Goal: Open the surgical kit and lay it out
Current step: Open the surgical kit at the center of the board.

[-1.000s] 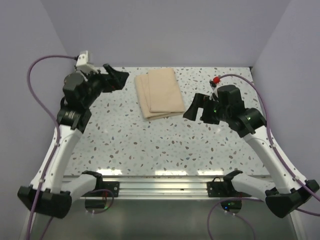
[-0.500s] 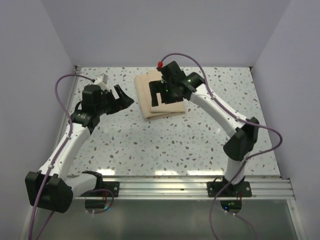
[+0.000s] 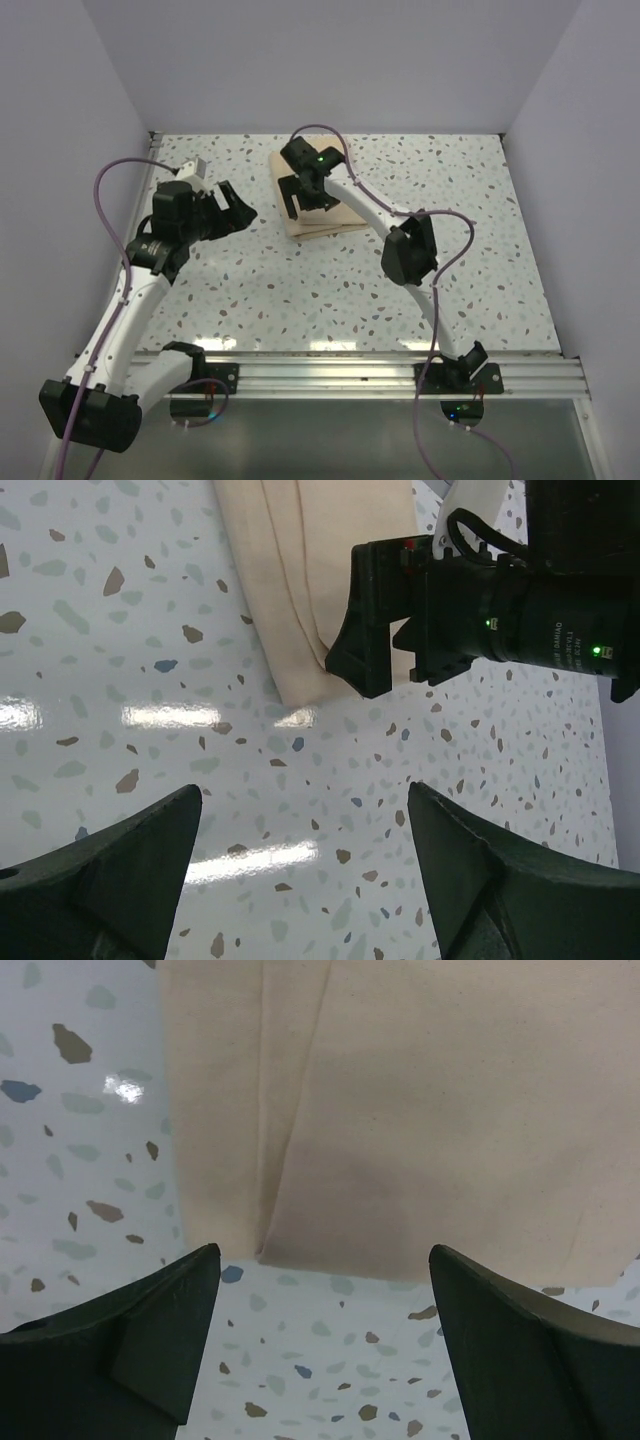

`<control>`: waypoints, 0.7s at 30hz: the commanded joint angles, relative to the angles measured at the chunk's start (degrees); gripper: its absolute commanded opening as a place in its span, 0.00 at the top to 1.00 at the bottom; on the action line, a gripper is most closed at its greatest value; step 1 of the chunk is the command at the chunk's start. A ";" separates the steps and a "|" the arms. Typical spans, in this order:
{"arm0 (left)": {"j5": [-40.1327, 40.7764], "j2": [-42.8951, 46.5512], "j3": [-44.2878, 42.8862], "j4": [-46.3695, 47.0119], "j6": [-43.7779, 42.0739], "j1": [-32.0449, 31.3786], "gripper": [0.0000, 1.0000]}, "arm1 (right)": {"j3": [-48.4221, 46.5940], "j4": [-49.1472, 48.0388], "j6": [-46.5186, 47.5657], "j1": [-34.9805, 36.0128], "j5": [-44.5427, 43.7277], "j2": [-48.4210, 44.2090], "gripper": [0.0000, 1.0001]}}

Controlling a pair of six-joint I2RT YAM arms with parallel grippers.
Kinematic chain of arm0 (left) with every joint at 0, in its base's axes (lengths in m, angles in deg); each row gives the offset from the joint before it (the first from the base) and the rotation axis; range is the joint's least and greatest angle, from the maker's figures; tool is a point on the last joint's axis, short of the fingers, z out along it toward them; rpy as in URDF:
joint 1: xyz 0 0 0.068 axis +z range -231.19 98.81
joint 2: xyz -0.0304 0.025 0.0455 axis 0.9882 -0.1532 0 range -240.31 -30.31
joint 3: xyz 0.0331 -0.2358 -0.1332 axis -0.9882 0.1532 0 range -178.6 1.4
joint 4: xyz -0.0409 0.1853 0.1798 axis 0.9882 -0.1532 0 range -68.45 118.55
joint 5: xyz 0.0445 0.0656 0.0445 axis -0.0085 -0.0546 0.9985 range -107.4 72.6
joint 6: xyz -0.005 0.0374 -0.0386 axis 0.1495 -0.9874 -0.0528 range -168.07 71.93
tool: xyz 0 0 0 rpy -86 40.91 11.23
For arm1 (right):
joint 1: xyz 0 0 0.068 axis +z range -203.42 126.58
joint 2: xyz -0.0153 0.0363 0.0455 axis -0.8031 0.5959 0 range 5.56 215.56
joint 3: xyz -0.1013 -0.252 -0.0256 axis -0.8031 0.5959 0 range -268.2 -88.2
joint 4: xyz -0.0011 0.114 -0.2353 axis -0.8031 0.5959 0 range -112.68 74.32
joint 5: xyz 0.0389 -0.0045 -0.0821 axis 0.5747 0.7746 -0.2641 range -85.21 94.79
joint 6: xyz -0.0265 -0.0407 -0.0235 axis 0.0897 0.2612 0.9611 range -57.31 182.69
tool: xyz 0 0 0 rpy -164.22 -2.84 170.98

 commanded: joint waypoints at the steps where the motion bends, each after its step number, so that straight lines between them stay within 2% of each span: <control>1: 1.23 0.85 0.79 -1.50 -0.76 0.02 0.12 | -2.73 1.43 0.76 0.40 -1.81 0.81 0.11; 7: 1.14 0.33 0.88 -1.06 -0.32 0.02 0.13 | -3.87 0.19 1.46 0.40 -2.87 3.89 0.18; 10: 1.58 -0.20 0.88 -1.06 -0.23 -0.07 0.13 | -4.58 0.19 1.73 0.40 -3.75 5.04 0.29; 13: 1.58 -0.90 0.71 -1.15 -0.23 -0.07 0.14 | -4.49 0.54 2.08 0.32 -4.28 6.09 0.44; 14: 1.67 -1.25 0.53 -1.15 -0.23 0.02 0.14 | -4.49 0.72 2.08 0.32 -4.19 6.35 0.57; 16: 1.76 -1.61 0.44 -1.15 -0.40 0.02 0.15 | -4.40 0.89 2.43 0.40 -4.10 6.88 0.71; 17: 1.76 -1.87 0.44 -1.06 -0.41 0.02 0.15 | -4.40 1.07 2.43 0.40 -3.93 6.88 0.82; 18: 1.76 -2.05 0.27 -0.98 -0.58 0.02 0.15 | -4.49 1.16 2.34 0.32 -4.19 6.71 0.99; 21: 1.32 -3.45 -0.43 -0.19 -1.89 0.02 0.16 | -4.40 1.25 2.08 0.14 -5.85 4.61 1.00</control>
